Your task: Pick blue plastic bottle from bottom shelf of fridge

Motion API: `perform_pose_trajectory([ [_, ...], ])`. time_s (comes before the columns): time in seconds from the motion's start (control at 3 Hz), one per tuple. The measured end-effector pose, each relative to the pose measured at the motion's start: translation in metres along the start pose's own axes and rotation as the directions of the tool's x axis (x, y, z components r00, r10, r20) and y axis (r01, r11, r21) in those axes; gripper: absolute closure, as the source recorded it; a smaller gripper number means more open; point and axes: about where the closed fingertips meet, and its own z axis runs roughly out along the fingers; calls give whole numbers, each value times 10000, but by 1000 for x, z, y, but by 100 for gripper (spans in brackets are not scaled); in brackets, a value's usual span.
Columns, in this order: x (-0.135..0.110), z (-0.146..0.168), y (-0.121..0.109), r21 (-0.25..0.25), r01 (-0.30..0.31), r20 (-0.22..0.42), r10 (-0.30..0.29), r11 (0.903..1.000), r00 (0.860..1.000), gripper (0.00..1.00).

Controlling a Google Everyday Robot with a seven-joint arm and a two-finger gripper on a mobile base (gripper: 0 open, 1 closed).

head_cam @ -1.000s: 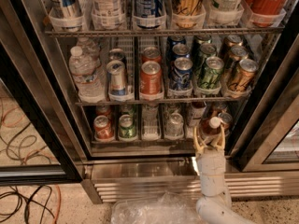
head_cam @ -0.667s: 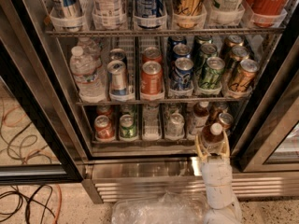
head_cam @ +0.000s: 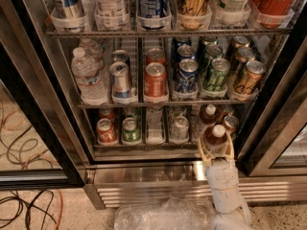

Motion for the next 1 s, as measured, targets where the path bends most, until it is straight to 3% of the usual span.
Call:
perform_pose_trajectory([
  [0.33,-31,0,25,-1273,-318,333,363,9914,9988,100],
  [0.67,-61,-14,56,-2538,-805,426,943,9639,9946,100],
  [1.0,-76,-38,83,-3539,-1506,-124,1564,9231,9876,100],
])
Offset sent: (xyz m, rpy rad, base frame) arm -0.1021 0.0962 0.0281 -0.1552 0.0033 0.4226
